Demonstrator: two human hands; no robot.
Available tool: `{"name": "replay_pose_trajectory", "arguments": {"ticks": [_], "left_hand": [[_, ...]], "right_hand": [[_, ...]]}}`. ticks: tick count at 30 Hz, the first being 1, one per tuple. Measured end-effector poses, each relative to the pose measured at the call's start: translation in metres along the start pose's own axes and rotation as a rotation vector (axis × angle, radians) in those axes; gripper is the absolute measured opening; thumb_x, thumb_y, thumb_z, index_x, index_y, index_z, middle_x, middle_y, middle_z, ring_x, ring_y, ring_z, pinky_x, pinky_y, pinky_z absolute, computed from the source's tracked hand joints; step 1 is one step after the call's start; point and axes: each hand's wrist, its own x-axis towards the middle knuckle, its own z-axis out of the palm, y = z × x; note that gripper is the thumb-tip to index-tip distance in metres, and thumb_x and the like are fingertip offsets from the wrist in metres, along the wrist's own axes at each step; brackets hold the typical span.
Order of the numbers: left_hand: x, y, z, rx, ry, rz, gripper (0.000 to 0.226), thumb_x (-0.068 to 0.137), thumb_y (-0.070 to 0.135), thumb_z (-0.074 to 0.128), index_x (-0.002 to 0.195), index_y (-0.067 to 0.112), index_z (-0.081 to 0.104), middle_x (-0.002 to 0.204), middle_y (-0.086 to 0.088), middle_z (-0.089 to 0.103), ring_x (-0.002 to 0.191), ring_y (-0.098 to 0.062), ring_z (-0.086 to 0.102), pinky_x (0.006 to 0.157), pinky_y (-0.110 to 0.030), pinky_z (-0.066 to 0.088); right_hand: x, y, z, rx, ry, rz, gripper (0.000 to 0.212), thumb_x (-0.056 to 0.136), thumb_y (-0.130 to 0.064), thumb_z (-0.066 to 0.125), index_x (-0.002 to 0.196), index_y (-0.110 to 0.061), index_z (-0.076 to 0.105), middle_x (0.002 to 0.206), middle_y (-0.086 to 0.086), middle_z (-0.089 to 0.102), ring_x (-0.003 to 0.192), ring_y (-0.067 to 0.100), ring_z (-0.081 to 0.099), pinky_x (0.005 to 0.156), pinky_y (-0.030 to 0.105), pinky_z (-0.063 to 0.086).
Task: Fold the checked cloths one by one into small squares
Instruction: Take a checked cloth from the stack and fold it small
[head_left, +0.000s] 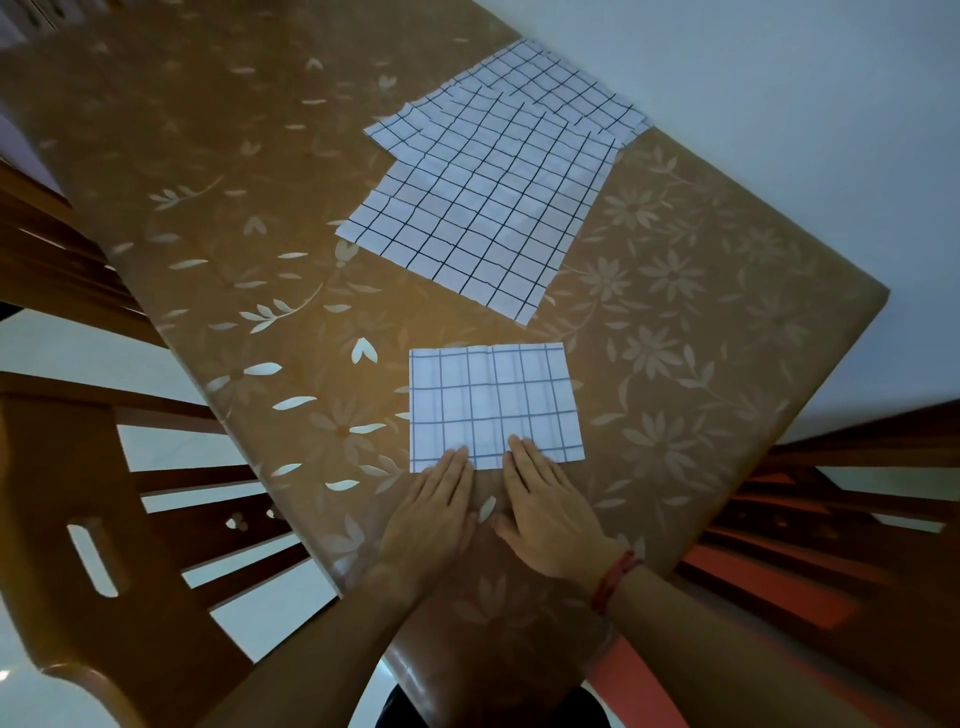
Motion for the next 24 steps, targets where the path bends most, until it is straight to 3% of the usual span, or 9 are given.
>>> {"name": "replay_pose_trajectory", "arguments": {"ticks": [4, 10, 15, 19, 24], "left_hand": [[-0.014, -0.017, 0.003, 0.030, 0.015, -0.085, 0.058, 0.094, 0.034, 0.028, 0.135, 0.000, 0.050, 0.145, -0.016, 0.044, 0.135, -0.026, 0.042, 0.108, -0.042, 0.037], [-0.020, -0.032, 0.002, 0.030, -0.025, -0.072, 0.066, 0.102, 0.038, 0.005, 0.139, 0.001, 0.044, 0.149, -0.015, 0.039, 0.138, -0.026, 0.035, 0.112, -0.040, 0.025], [-0.021, -0.031, 0.002, 0.034, -0.039, -0.060, 0.056, 0.095, 0.032, 0.028, 0.138, 0.001, 0.047, 0.148, -0.015, 0.040, 0.137, -0.027, 0.037, 0.109, -0.039, 0.023], [-0.021, -0.030, 0.002, 0.035, -0.042, -0.066, 0.056, 0.094, 0.030, 0.030, 0.141, 0.003, 0.043, 0.150, -0.013, 0.037, 0.140, -0.025, 0.032, 0.114, -0.034, 0.009], [-0.022, -0.032, 0.004, 0.042, -0.038, -0.066, 0.056, 0.094, 0.030, 0.030, 0.142, 0.003, 0.041, 0.152, -0.013, 0.034, 0.142, -0.024, 0.029, 0.114, -0.034, 0.010]], "right_hand": [[0.001, -0.002, -0.002, 0.011, -0.014, 0.003, 0.079, 0.090, -0.055, 0.013, 0.150, -0.004, 0.018, 0.159, 0.013, 0.010, 0.148, 0.026, 0.007, 0.119, 0.040, 0.009], [0.001, -0.010, 0.000, -0.011, 0.026, 0.042, 0.069, 0.096, -0.049, 0.035, 0.147, -0.003, 0.029, 0.156, 0.015, 0.021, 0.146, 0.028, 0.018, 0.116, 0.040, 0.012], [0.006, -0.028, 0.000, -0.046, 0.047, -0.064, 0.067, 0.093, -0.045, 0.033, 0.145, -0.003, 0.033, 0.154, 0.014, 0.029, 0.144, 0.026, 0.025, 0.116, 0.041, 0.017], [0.012, -0.052, 0.009, -0.013, 0.017, -0.158, 0.066, 0.094, -0.043, 0.034, 0.146, -0.004, 0.032, 0.153, 0.013, 0.032, 0.143, 0.024, 0.027, 0.117, 0.042, 0.021], [0.013, -0.054, 0.014, 0.016, -0.012, -0.136, 0.070, 0.093, -0.046, 0.029, 0.149, -0.005, 0.025, 0.156, 0.012, 0.024, 0.146, 0.023, 0.019, 0.118, 0.042, 0.021]]}}
